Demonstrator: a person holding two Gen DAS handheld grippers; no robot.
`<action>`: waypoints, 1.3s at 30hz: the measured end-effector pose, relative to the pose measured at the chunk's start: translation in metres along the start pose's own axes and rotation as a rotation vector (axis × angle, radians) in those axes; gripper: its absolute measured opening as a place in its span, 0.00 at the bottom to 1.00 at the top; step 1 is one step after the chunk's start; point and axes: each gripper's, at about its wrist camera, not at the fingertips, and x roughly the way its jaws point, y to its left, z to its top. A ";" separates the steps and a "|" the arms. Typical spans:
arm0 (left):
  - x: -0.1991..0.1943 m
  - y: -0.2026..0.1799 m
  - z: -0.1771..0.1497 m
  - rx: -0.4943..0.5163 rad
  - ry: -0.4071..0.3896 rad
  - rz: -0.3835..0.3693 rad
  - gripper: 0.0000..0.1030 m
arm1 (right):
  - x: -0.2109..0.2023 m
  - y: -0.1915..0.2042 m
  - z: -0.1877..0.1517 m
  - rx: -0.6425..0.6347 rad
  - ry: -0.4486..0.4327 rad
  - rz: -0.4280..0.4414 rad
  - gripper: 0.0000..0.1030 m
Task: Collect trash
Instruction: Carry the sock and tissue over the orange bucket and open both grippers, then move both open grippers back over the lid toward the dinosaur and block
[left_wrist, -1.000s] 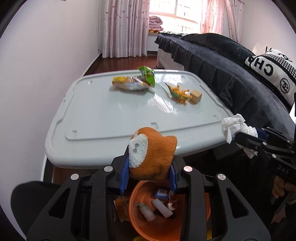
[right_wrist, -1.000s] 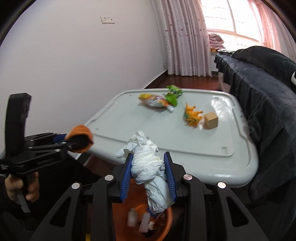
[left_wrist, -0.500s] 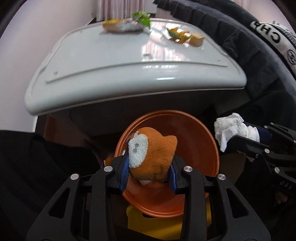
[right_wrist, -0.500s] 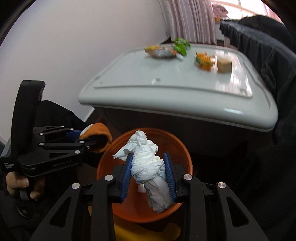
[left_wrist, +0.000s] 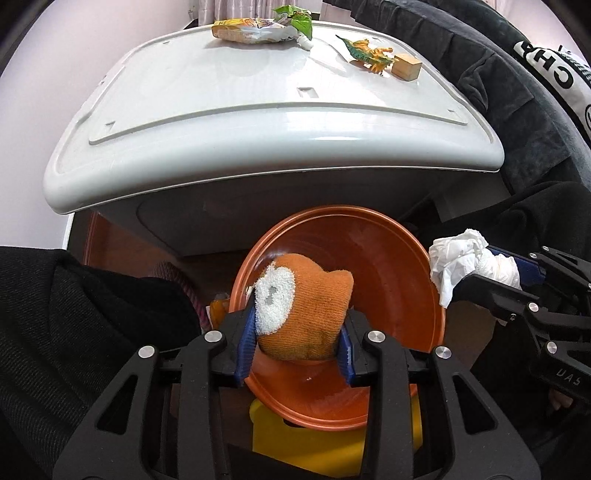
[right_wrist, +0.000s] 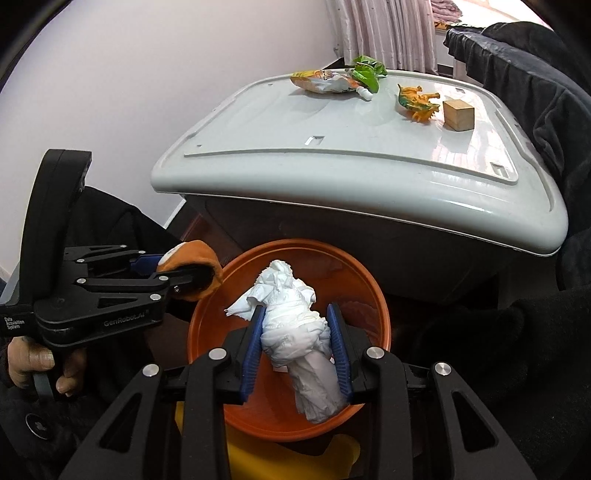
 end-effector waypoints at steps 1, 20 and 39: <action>0.000 0.000 0.001 0.000 0.002 0.007 0.42 | -0.001 0.000 0.000 0.002 -0.003 -0.003 0.43; -0.011 0.016 0.018 -0.046 -0.039 -0.008 0.66 | -0.019 -0.021 0.025 0.046 -0.080 0.018 0.49; -0.007 0.037 0.078 -0.107 -0.191 -0.069 0.76 | 0.075 -0.170 0.212 -0.164 -0.022 -0.318 0.54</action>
